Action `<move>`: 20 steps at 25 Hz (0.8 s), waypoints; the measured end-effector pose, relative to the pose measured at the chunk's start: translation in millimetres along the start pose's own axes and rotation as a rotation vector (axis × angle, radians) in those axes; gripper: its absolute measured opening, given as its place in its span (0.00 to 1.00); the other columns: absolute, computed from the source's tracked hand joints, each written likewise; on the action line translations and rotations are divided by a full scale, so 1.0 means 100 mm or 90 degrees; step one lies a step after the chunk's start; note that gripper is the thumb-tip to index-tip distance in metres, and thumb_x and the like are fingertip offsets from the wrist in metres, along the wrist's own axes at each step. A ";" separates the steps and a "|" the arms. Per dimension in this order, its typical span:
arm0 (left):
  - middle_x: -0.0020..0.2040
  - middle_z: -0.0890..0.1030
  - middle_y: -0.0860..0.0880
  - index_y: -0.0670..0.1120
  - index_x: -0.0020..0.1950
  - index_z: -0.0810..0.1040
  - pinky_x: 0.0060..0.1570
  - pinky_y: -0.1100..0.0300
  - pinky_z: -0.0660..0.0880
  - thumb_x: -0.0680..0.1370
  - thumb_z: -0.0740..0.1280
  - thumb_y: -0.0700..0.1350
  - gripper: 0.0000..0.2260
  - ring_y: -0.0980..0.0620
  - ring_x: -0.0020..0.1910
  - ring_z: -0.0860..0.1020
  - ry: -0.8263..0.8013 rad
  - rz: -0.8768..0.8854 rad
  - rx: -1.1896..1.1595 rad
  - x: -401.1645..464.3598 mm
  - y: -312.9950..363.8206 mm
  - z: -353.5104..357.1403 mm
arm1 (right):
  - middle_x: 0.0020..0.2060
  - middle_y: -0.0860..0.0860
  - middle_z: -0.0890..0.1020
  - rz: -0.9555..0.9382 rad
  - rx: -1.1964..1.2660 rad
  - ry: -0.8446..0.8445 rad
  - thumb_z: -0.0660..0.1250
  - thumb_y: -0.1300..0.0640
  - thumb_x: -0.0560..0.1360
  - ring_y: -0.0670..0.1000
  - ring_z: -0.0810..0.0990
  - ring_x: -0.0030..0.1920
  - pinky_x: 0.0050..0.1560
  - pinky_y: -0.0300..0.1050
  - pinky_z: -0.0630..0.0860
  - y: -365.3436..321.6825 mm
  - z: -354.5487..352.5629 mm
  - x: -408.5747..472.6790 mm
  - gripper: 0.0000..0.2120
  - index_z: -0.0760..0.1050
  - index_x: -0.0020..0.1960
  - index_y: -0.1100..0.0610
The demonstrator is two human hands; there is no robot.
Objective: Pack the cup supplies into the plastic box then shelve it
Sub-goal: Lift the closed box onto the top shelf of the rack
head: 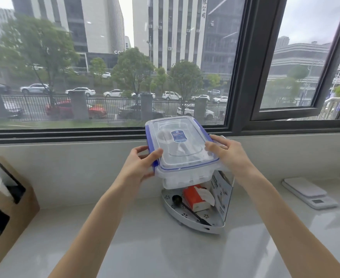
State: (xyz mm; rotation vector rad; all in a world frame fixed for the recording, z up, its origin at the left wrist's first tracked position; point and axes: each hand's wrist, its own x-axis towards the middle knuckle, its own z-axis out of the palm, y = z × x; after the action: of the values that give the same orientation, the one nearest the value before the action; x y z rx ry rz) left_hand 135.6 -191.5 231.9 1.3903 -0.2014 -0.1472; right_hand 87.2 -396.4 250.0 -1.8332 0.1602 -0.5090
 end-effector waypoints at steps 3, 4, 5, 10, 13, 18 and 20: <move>0.52 0.79 0.46 0.44 0.66 0.62 0.43 0.54 0.78 0.70 0.70 0.45 0.28 0.54 0.41 0.78 -0.019 -0.014 -0.026 0.22 0.10 0.23 | 0.47 0.54 0.80 -0.010 -0.003 0.007 0.66 0.56 0.73 0.48 0.79 0.43 0.39 0.29 0.75 -0.04 -0.22 0.27 0.18 0.74 0.62 0.57; 0.52 0.79 0.45 0.43 0.66 0.62 0.42 0.54 0.79 0.70 0.70 0.45 0.28 0.54 0.41 0.78 -0.026 -0.014 -0.030 0.30 0.12 0.32 | 0.47 0.54 0.80 -0.014 -0.003 0.005 0.66 0.57 0.74 0.49 0.79 0.45 0.41 0.30 0.75 -0.05 -0.28 0.38 0.18 0.74 0.62 0.58; 0.50 0.79 0.46 0.43 0.66 0.62 0.40 0.55 0.79 0.70 0.70 0.44 0.29 0.54 0.40 0.78 -0.032 -0.015 -0.028 0.36 0.13 0.38 | 0.48 0.54 0.80 -0.017 -0.007 0.004 0.65 0.57 0.74 0.49 0.78 0.47 0.42 0.29 0.75 -0.06 -0.33 0.47 0.18 0.73 0.63 0.59; 0.43 0.78 0.49 0.43 0.68 0.59 0.27 0.61 0.81 0.70 0.71 0.42 0.30 0.56 0.36 0.79 -0.063 -0.027 -0.042 0.67 0.10 0.70 | 0.53 0.54 0.78 -0.032 -0.045 0.031 0.64 0.58 0.75 0.49 0.75 0.53 0.57 0.40 0.70 0.03 -0.50 1.02 0.17 0.73 0.63 0.59; 0.43 0.79 0.48 0.43 0.68 0.58 0.29 0.59 0.81 0.71 0.70 0.40 0.30 0.55 0.37 0.80 -0.079 -0.040 -0.059 0.85 0.06 0.84 | 0.51 0.54 0.78 -0.015 -0.025 0.053 0.64 0.59 0.74 0.50 0.75 0.51 0.58 0.44 0.70 0.20 -0.56 1.28 0.16 0.74 0.62 0.60; 0.46 0.78 0.45 0.45 0.68 0.56 0.29 0.58 0.82 0.72 0.69 0.37 0.30 0.52 0.38 0.80 -0.077 -0.073 -0.087 1.05 -0.10 0.96 | 0.51 0.54 0.78 -0.004 -0.025 0.055 0.65 0.60 0.74 0.50 0.75 0.51 0.56 0.42 0.70 0.42 -0.61 1.54 0.16 0.75 0.61 0.63; 0.46 0.79 0.45 0.46 0.68 0.56 0.30 0.57 0.81 0.72 0.69 0.36 0.30 0.51 0.38 0.80 -0.075 -0.081 -0.108 1.10 -0.16 0.99 | 0.53 0.55 0.78 -0.008 -0.038 0.052 0.65 0.61 0.74 0.49 0.74 0.52 0.54 0.39 0.67 0.47 -0.60 1.60 0.16 0.74 0.61 0.63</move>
State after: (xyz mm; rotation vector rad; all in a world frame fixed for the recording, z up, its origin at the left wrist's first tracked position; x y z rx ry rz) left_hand 220.7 -313.4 239.0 1.2265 -0.1936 -0.3449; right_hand 212.3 -521.5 261.9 -1.8730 0.2210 -0.5947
